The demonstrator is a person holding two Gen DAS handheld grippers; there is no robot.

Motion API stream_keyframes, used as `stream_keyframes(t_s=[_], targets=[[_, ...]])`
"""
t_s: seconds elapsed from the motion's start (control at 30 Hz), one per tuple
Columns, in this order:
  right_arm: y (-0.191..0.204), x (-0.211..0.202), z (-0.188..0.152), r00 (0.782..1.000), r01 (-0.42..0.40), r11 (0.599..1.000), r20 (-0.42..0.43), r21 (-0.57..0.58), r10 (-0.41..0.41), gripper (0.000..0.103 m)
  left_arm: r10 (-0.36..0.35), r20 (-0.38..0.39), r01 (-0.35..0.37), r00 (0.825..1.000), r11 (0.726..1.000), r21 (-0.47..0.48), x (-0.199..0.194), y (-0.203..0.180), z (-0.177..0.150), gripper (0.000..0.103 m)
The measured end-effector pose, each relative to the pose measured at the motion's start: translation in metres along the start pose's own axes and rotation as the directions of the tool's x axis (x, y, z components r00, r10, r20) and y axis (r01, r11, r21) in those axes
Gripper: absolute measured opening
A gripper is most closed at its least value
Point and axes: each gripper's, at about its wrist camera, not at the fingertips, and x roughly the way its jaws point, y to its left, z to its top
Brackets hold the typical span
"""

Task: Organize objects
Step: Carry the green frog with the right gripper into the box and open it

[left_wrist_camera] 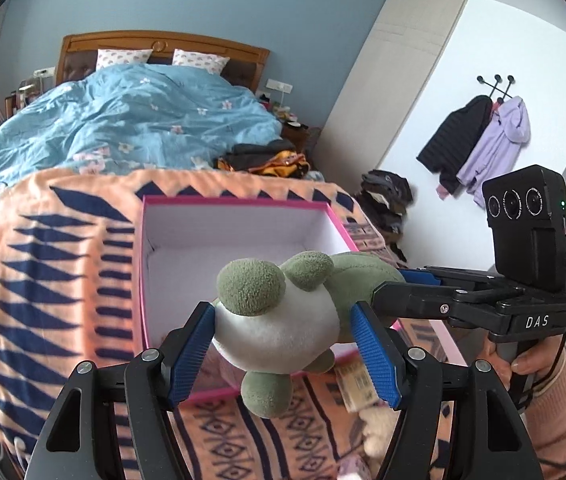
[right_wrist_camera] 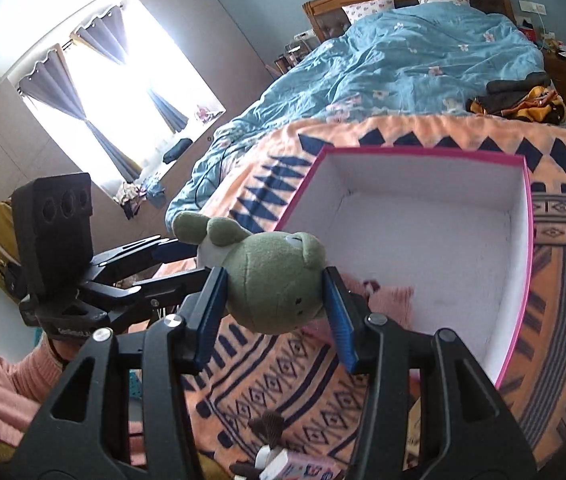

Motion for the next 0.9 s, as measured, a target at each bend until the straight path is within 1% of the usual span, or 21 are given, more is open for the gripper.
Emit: stream_keyframes(t_s=[0.13, 0.33, 0.53, 0.6, 0.9], targets=[[-0.007, 0.009, 0.016, 1.000, 0.010, 1.000, 0.001, -0.005, -0.010, 0.051, 0.013, -0.004, -0.013, 1.000, 1.000, -0.012, 0.014, 0.011, 0.010, 0.071], [-0.024, 0.033, 0.027, 0.999, 0.028, 1.000, -0.027, 0.004, -0.028, 0.051, 0.021, -0.031, -0.022, 0.999, 0.999, -0.037, 0.036, 0.026, 0.014, 0.071], [-0.040, 0.058, 0.028, 0.996, 0.056, 0.998, -0.073, 0.019, -0.054, 0.051, 0.027, -0.069, -0.032, 0.997, 0.998, -0.061, 0.061, 0.039, 0.011, 0.069], [-0.045, 0.064, 0.028, 0.995, 0.057, 0.998, -0.083, 0.030, -0.054, 0.051, 0.024, -0.080, -0.030, 0.997, 0.997, -0.077, 0.067, 0.043, 0.010, 0.069], [-0.067, 0.088, 0.022, 0.990, 0.060, 0.995, -0.131, 0.083, -0.049, 0.051, 0.054, -0.134, -0.067, 0.989, 0.993, -0.098, 0.091, 0.057, 0.004, 0.069]])
